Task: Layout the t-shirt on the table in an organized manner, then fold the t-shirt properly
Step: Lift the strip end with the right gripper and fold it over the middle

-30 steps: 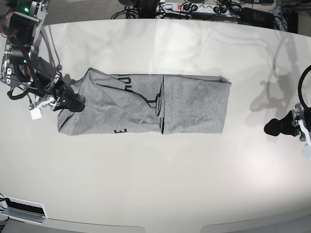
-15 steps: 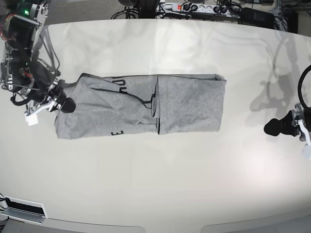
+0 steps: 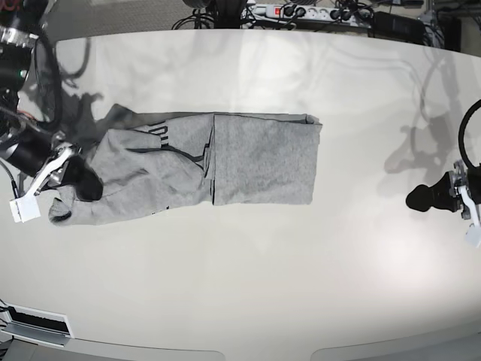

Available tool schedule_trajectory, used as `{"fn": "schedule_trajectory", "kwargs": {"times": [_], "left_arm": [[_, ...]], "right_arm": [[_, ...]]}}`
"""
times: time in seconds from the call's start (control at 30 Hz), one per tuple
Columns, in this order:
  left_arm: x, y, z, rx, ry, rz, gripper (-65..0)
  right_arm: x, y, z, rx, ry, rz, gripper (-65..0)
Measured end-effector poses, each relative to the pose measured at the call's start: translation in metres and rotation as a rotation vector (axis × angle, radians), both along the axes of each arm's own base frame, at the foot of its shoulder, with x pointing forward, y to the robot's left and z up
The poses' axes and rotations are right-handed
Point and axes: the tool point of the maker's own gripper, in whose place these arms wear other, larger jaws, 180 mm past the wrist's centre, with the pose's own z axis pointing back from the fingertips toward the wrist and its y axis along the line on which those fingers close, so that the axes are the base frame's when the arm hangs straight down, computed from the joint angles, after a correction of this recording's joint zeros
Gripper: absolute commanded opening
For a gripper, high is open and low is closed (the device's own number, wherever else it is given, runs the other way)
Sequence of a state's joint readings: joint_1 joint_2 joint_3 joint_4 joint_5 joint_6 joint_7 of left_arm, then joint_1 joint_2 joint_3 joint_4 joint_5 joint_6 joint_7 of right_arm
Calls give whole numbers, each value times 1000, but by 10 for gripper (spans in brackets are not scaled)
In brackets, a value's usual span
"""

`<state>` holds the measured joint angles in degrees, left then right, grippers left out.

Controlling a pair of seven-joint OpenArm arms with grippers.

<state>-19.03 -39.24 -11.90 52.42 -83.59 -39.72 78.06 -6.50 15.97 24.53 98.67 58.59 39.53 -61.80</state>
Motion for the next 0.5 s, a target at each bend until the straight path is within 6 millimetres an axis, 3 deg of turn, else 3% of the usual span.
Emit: {"fn": "schedule_trajectory", "kwargs": {"times": [0.23, 0.5], "left_arm": [[0, 0, 0, 0, 0, 0, -650], [0, 0, 0, 0, 0, 0, -650]], "right_arm": [[-24, 92, 47, 53, -154, 194, -650], [-37, 197, 41, 16, -205, 438, -650]]}}
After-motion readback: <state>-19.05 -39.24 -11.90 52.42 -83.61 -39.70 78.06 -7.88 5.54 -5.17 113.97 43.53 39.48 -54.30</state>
